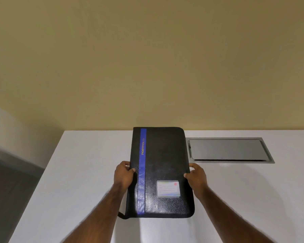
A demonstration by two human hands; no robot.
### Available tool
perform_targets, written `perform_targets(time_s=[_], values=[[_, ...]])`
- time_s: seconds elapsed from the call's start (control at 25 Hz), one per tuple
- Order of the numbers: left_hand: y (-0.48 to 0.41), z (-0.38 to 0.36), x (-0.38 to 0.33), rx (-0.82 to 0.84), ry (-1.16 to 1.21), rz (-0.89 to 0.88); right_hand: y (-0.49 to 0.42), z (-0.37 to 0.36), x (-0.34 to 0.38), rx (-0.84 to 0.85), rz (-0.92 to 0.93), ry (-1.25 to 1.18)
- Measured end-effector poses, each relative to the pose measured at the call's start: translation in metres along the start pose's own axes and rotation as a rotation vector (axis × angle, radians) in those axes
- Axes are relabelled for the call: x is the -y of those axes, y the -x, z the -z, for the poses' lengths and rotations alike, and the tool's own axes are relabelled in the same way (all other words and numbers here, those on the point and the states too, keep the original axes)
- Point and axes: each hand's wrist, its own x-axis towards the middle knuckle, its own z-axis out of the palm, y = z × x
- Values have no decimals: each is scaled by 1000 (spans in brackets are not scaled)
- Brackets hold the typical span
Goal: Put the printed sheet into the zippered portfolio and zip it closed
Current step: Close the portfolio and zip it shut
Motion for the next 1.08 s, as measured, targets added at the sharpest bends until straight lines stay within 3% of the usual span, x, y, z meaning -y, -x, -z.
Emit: perform_targets(time_s=[0.8,0.96,1.08], values=[[-26,-24,4,67,-58,1,-37,-16,-4,22,-35,129],[5,-45,12,-91,-375,-238,-26,-20,-2,-1,37,274],[27,-63,27,-19,-602,-456,-2,-25,-8,-78,211,581]])
